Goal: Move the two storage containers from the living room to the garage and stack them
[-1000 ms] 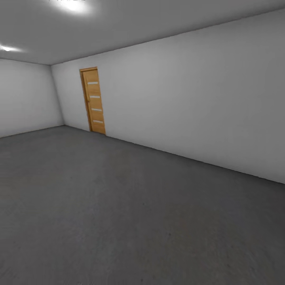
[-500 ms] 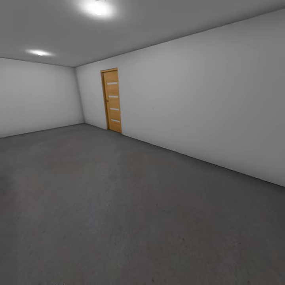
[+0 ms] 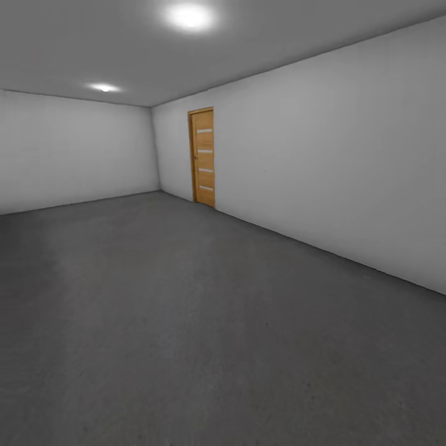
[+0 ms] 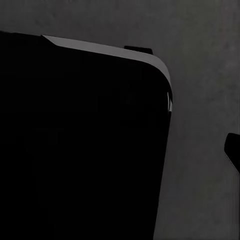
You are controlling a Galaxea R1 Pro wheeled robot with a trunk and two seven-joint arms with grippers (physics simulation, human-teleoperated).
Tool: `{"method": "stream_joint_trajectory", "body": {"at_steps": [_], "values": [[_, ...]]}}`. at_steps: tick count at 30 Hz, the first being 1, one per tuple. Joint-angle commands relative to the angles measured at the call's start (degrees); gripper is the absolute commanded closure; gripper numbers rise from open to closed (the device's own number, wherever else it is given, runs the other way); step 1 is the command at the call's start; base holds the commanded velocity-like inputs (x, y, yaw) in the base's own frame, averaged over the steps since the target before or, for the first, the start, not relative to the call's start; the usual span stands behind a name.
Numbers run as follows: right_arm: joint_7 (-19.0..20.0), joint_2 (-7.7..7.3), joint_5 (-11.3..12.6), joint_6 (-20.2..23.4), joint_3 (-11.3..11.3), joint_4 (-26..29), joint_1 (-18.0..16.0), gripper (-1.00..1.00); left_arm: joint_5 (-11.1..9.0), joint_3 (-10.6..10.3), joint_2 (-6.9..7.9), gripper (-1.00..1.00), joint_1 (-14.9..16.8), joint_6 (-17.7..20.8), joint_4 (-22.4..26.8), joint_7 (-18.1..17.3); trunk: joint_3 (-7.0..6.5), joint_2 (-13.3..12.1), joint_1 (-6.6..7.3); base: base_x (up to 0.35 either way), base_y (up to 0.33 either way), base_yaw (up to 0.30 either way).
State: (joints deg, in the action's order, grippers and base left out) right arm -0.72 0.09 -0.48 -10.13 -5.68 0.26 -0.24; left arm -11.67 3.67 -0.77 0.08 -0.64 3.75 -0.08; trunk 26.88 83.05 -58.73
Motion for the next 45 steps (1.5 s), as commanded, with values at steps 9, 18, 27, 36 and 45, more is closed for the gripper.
{"method": "stream_joint_trajectory", "body": {"at_steps": [9, 18, 27, 36, 45], "values": [[-0.1, 0.0, 0.0, -0.2, -0.3, 0.0, 0.0, -1.0, -0.1, 0.3, -0.02, -1.0, 0.0, -0.1, 0.0, 0.0, 0.05, 0.0, 0.0, 0.084, 0.0, 0.279], [-0.1, 0.0, 0.0, -0.2, -0.3, 0.0, 0.0, -1.0, -0.1, 0.3, -0.02, -1.0, 0.0, 0.0, 0.0, 0.0, 0.05, 0.0, 0.0, 0.304, 0.0, 0.279], [-0.1, 0.05, 0.0, -0.3, -0.3, 0.0, 0.0, -1.0, -0.1, 0.3, -0.02, -1.0, 0.0, 0.0, 0.0, 0.1, 0.05, 0.0, 0.0, 0.321, 0.0, 0.066], [0.0, 0.0, -0.1, -0.3, -0.3, 0.0, 0.0, -1.0, -0.2, 0.3, -0.02, -1.0, 0.0, 0.4, 0.0, 0.1, 0.05, 0.0, 0.0, 0.322, 0.0, 0.001], [-0.1, 0.0, -0.1, -0.3, -0.3, 0.0, 0.0, -1.0, -0.2, 0.3, -0.02, -1.0, 0.0, 0.4, 0.0, 0.1, 0.05, 0.0, 0.0, 0.322, 0.0, 0.0]]}}
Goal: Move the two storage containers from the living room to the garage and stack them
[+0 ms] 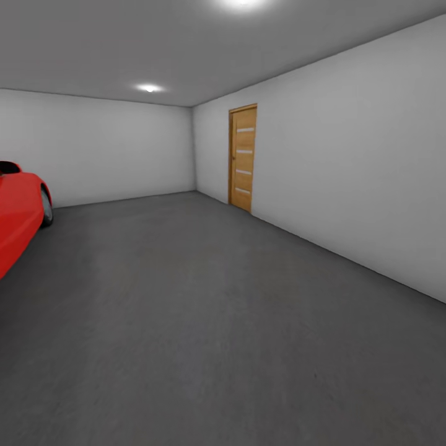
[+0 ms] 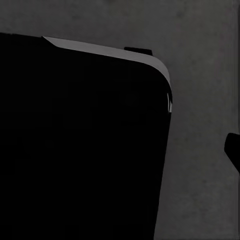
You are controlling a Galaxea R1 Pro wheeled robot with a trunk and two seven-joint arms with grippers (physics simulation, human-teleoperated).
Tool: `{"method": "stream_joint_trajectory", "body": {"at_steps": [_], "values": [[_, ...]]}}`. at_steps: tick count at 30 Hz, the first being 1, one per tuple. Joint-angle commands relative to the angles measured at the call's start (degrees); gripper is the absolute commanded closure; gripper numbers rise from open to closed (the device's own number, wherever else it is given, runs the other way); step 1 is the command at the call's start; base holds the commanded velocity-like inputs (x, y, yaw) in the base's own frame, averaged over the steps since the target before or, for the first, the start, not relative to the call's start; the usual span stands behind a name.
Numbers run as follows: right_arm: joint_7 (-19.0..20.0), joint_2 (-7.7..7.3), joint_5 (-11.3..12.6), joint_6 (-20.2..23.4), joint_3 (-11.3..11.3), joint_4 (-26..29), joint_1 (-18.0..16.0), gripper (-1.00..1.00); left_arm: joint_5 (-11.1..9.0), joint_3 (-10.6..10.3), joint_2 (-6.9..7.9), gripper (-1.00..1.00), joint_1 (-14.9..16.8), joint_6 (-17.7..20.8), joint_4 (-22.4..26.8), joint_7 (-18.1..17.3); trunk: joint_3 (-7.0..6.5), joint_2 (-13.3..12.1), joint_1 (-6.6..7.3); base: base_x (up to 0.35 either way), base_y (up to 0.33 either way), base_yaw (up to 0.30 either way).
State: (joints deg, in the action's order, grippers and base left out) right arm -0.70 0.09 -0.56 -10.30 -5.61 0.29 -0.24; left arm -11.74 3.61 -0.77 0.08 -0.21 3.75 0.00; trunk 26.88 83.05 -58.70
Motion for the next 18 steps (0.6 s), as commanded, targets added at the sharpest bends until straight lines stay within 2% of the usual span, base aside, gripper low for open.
{"method": "stream_joint_trajectory", "body": {"at_steps": [1, 18], "values": [[-0.1, 0.0, -0.1, -0.1, -0.4, 0.0, 0.0, -1.0, -0.1, 0.3, -0.02, -1.0, 0.0, 0.0, 0.0, 0.0, 0.05, 0.0, -0.03, 0.322, 0.0, 0.0], [-0.1, 0.0, -0.1, -0.1, -0.5, 0.0, 0.0, -1.0, -0.1, 0.3, -0.11, -1.0, 0.0, -0.2, -0.1, 0.0, 0.05, 0.0, -0.03, 0.322, 0.0, 0.0]]}}
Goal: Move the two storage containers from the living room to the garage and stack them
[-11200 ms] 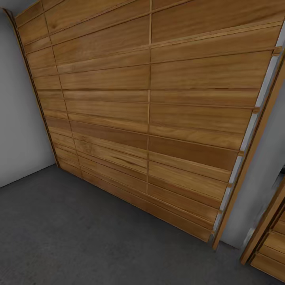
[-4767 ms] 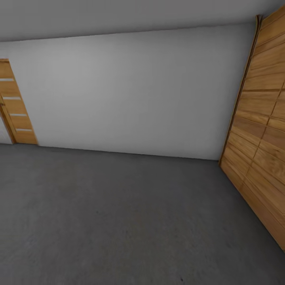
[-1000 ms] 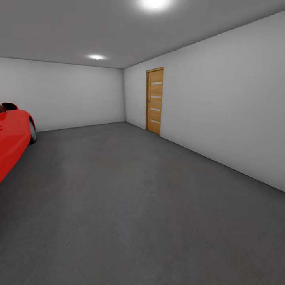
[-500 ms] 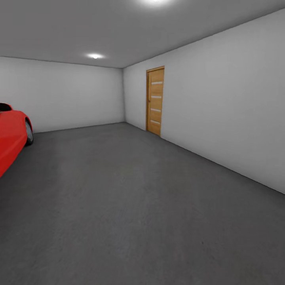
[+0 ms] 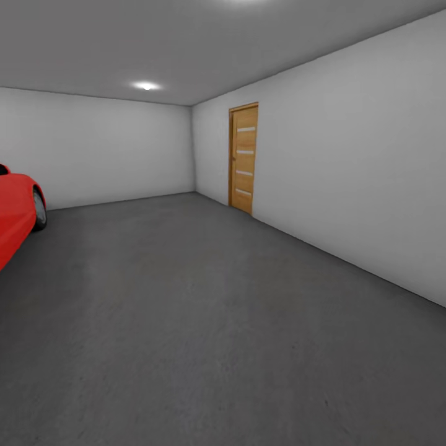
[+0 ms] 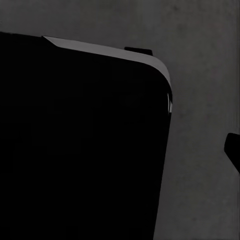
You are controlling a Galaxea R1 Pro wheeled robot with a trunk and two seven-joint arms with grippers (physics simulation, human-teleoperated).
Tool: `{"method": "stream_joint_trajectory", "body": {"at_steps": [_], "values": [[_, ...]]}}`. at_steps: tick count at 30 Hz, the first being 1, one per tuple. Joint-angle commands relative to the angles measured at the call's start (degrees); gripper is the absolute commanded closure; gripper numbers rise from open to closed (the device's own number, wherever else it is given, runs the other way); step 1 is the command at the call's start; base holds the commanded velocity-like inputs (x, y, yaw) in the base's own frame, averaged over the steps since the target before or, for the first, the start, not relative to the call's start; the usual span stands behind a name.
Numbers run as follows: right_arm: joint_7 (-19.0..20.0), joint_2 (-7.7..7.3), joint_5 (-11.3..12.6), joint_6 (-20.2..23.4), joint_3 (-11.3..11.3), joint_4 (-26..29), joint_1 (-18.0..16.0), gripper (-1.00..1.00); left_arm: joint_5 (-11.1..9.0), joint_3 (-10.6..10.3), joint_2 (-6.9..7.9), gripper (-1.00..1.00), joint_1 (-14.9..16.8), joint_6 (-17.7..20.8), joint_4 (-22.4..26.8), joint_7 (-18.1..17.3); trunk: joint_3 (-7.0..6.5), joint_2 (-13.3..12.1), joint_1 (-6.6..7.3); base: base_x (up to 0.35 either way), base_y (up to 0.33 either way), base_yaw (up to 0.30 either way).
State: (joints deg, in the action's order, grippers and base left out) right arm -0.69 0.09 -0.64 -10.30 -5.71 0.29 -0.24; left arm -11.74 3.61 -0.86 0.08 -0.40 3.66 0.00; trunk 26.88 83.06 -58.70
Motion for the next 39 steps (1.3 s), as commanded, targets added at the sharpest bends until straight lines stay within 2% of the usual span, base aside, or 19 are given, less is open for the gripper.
{"method": "stream_joint_trajectory", "body": {"at_steps": [1, 39], "values": [[-0.1, 0.0, -0.1, -0.2, -0.4, 0.0, 0.0, -1.0, -0.1, 0.3, -0.02, -1.0, 0.0, 0.0, 0.0, 0.0, 0.05, 0.0, -0.03, 0.322, 0.0, 0.0], [-0.1, -0.03, 0.2, -0.1, -0.2, 0.0, 0.0, -1.0, -0.1, 0.3, -0.05, -1.0, 0.0, 0.0, 0.0, 0.0, 0.05, 0.0, -0.03, 0.322, 0.0, 0.0]]}}
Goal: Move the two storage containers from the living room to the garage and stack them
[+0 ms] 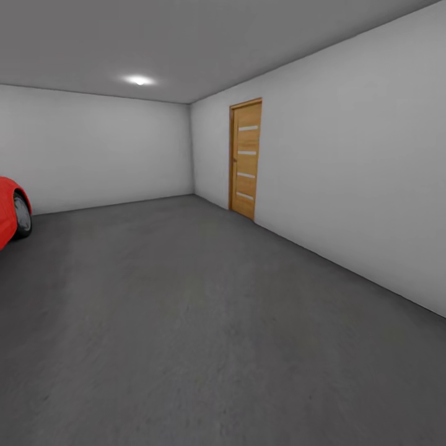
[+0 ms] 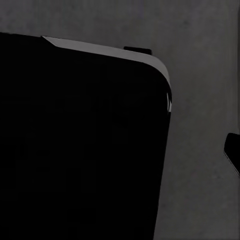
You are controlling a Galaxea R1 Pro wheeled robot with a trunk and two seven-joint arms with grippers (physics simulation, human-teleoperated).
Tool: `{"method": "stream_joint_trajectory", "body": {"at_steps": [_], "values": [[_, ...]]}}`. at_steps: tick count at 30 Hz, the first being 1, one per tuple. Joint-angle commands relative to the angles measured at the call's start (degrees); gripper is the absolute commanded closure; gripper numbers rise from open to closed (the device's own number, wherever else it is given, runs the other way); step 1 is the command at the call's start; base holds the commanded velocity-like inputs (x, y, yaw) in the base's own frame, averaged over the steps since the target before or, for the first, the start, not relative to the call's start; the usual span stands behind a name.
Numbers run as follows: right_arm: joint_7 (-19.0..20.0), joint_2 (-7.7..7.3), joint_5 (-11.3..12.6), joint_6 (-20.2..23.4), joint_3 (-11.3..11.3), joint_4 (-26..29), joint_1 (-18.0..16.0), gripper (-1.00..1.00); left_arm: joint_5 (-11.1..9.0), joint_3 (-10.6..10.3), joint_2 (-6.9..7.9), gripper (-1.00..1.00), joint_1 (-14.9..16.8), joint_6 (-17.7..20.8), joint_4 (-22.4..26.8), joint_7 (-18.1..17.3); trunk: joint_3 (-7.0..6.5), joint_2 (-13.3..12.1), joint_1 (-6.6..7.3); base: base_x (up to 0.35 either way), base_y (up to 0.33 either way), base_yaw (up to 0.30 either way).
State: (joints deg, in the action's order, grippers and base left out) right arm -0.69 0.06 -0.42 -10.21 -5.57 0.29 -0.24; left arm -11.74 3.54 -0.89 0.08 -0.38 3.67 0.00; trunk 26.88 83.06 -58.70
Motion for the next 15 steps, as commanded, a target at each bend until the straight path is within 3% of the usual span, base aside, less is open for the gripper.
{"method": "stream_joint_trajectory", "body": {"at_steps": [1, 15], "values": [[-0.1, -0.02, -0.1, -0.1, -0.4, 0.0, 0.0, -1.0, -0.1, 0.3, -0.02, -1.0, 0.0, -0.1, 0.0, 0.0, 0.05, 0.0, -0.03, 0.322, 0.0, 0.0], [-0.1, -0.27, -0.1, 0.0, -0.3, 0.0, 0.0, -1.0, 0.1, 0.3, -0.03, -1.0, 0.0, 0.3, 0.2, 0.0, 0.05, 0.0, -0.03, 0.322, 0.0, 0.0]]}}
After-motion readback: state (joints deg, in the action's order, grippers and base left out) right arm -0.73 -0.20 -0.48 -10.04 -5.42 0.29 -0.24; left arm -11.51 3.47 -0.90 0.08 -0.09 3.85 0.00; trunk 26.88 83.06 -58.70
